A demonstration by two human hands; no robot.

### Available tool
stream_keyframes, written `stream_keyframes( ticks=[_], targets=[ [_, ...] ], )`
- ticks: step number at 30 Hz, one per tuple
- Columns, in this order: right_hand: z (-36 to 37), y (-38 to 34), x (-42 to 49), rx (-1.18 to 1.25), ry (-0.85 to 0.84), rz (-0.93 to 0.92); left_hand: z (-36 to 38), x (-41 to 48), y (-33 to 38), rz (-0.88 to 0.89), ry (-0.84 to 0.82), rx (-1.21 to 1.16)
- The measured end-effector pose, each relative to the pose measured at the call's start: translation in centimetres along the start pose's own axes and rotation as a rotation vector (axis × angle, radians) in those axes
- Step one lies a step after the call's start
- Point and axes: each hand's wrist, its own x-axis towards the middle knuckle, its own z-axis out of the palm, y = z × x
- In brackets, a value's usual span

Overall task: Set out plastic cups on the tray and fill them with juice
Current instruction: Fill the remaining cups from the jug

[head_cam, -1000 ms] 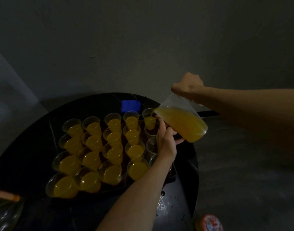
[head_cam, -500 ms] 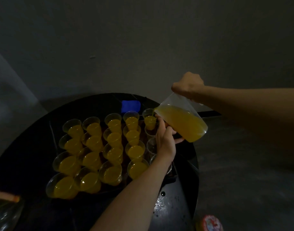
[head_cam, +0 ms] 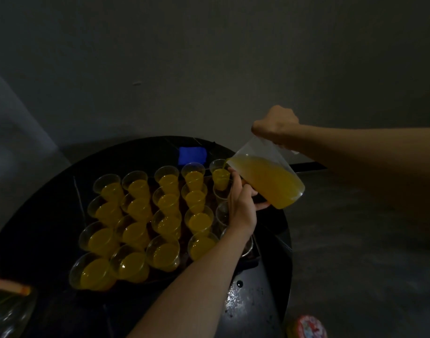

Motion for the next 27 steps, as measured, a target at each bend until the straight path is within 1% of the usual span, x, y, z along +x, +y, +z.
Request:
stream_keyframes(
  ticks=[10,15,20,27],
  targets=[
    [-0.2,-0.2,0.3,0.01,-0.011,0.005,0.0,-0.1,0.5,0.001,-0.019,0.018],
    [-0.3,0.1,0.2,0.015,0.019,0.0,-0.1,0.0,0.7,0.0,-0.024,0.021],
    [-0.4,0.4,-0.1,0.071,0.027,-0.011,0.1,-0.4,1.3,0.001,0.004,0.047],
    [-0.9,0.8,-1.4,0.105,0.06,-0.049,0.7,-2.3,2.0,0.032,0.015,0.022]
  ],
)
